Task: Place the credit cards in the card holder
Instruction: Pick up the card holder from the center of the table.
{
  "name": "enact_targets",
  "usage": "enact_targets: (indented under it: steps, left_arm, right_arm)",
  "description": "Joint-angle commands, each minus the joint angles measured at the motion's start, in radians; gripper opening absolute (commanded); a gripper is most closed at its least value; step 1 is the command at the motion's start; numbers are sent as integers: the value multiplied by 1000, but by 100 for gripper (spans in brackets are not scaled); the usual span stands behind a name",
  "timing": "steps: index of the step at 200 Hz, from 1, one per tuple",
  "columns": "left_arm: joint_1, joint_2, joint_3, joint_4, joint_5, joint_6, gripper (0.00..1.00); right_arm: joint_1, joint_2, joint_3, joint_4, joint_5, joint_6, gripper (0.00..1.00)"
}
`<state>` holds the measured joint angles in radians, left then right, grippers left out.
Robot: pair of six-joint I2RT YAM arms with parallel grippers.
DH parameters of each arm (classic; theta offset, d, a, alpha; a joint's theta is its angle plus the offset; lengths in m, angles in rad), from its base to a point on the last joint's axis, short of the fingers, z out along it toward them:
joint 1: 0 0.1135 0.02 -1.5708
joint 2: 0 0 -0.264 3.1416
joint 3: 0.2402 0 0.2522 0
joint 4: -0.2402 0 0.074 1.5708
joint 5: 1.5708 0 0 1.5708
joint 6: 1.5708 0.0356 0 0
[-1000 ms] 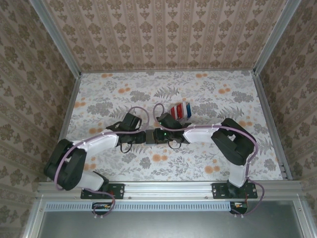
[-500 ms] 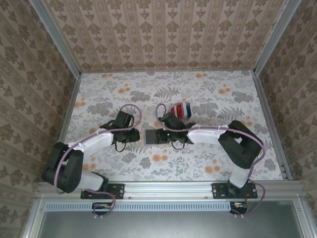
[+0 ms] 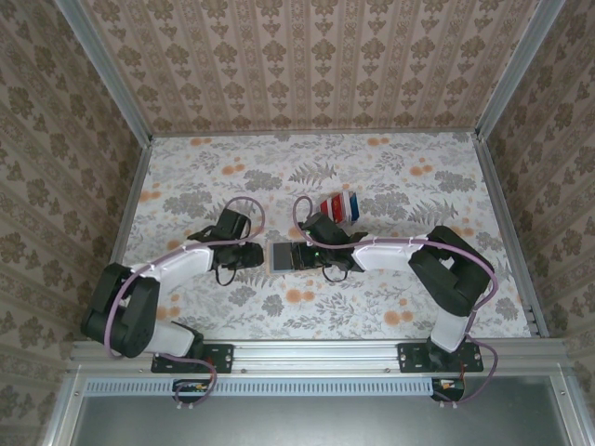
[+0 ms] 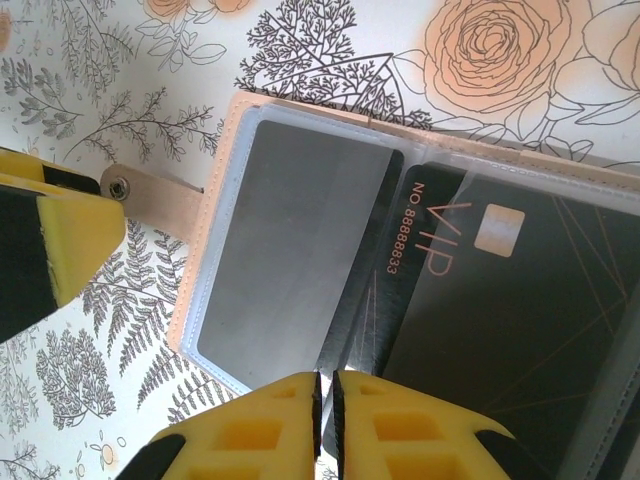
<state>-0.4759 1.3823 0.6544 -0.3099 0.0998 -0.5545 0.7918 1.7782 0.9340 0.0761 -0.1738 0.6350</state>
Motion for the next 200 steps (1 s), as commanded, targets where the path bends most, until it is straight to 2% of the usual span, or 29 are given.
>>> enact_targets:
  steps: [1, 21, 38, 83, 122, 136, 171, 187, 200]
  left_arm:
    - [12, -37, -18, -8, -8, -23, 47]
    - [13, -45, -32, 5, 2, -30, 47]
    - [42, -39, -41, 38, 43, -37, 47]
    - [43, 20, -31, 136, 146, -51, 46]
    - [42, 56, -16, 171, 172, -48, 39]
    - [42, 57, -15, 173, 172, -45, 33]
    - [43, 30, -11, 177, 188, -41, 6]
    - [43, 6, -13, 176, 202, -44, 0]
    - [42, -15, -18, 184, 229, -48, 0]
  right_arm:
    - [3, 18, -2, 15, -27, 9, 16]
    - [4, 16, -3, 18, -31, 8, 16]
    - [3, 18, -3, 13, -26, 6, 16]
    - [6, 33, 4, 21, -37, 8, 17]
    - [5, 34, 4, 20, -35, 6, 17]
    - [5, 38, 7, 15, -36, 6, 17]
    - [4, 32, 6, 19, -39, 4, 17]
    - [4, 27, 9, 21, -45, 5, 21]
    - [4, 17, 7, 24, -47, 3, 25]
